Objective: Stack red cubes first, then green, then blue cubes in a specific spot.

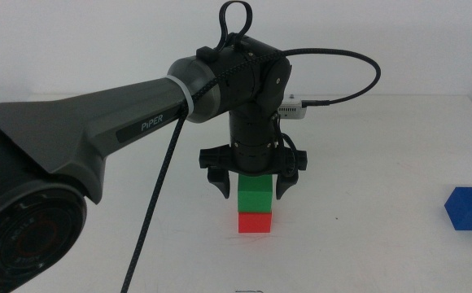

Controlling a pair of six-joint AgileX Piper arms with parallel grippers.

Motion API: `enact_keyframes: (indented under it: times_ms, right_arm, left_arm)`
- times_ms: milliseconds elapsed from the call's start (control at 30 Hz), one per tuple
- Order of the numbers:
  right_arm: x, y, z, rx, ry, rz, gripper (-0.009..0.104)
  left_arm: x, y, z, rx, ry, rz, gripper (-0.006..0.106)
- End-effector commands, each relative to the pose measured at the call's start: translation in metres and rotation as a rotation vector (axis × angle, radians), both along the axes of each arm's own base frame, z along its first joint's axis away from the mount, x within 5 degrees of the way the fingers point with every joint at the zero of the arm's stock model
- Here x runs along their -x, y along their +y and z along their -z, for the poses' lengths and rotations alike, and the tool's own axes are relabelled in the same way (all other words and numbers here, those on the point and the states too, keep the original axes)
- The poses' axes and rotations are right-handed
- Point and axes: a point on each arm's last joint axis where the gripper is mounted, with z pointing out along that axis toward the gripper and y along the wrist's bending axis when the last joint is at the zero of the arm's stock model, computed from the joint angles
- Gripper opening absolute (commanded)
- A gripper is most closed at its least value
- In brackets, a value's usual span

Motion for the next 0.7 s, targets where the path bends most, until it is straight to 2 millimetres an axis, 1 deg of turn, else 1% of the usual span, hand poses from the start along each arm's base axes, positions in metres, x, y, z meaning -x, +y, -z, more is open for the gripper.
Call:
enact_keyframes:
  times_ms: [0, 400, 533, 633, 667]
  right_arm:
    - [0.001, 0.000, -0.014, 0.023, -0.117, 0.005, 0.073]
    - [0.001, 0.000, -0.014, 0.023, -0.117, 0.005, 0.073]
    - [0.001, 0.000, -0.014, 0.023, -0.117, 0.005, 0.073]
    - [0.001, 0.000, -0.014, 0.023, -0.117, 0.005, 0.073]
    - [0.001, 0.000, -0.014, 0.023, -0.117, 0.005, 0.073]
  left_arm:
    - [0.011, 0.008, -0.037, 0.005, -0.006, 0.000, 0.094]
    - [0.024, 0.023, -0.089, 0.064, -0.121, 0.023, 0.094]
    - [0.032, 0.030, -0.120, 0.102, -0.198, 0.082, 0.094]
    - [0.041, 0.037, -0.153, 0.132, -0.294, 0.187, 0.094]
    - [0.046, 0.041, -0.166, 0.133, -0.336, 0.255, 0.094]
